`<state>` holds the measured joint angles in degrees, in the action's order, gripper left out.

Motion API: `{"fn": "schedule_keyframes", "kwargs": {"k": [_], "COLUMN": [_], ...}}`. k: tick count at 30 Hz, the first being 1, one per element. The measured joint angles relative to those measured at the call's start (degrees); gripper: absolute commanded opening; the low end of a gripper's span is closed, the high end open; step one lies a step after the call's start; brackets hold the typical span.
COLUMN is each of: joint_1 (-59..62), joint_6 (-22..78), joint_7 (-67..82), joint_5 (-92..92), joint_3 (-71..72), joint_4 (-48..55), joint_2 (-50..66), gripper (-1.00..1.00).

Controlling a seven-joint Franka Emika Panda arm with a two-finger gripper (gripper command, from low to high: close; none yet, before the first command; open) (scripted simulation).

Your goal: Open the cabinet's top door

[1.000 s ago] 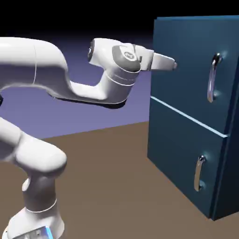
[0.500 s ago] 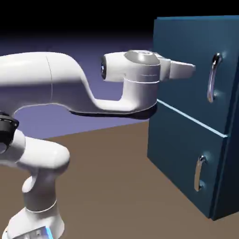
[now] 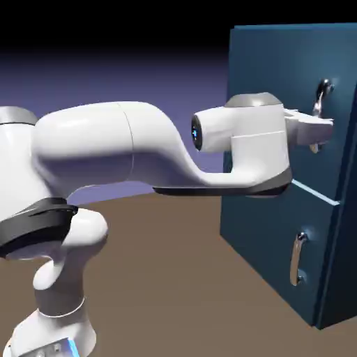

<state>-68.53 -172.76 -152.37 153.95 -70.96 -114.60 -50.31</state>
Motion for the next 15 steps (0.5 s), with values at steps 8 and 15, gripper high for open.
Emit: {"fn": "schedule_keyframes", "kwargs": {"k": [8,15], "joint_1": [12.5,27.0], "joint_6": [6.1,12.9], "joint_7": [-0.6,0.8], "joint_5": [-3.7,-10.9], "joint_3": [9.0,20.9], "joint_4": [-10.3,-22.0], "joint_2": [0.2,-1.8], "gripper": [-1.00,-1.00]}}
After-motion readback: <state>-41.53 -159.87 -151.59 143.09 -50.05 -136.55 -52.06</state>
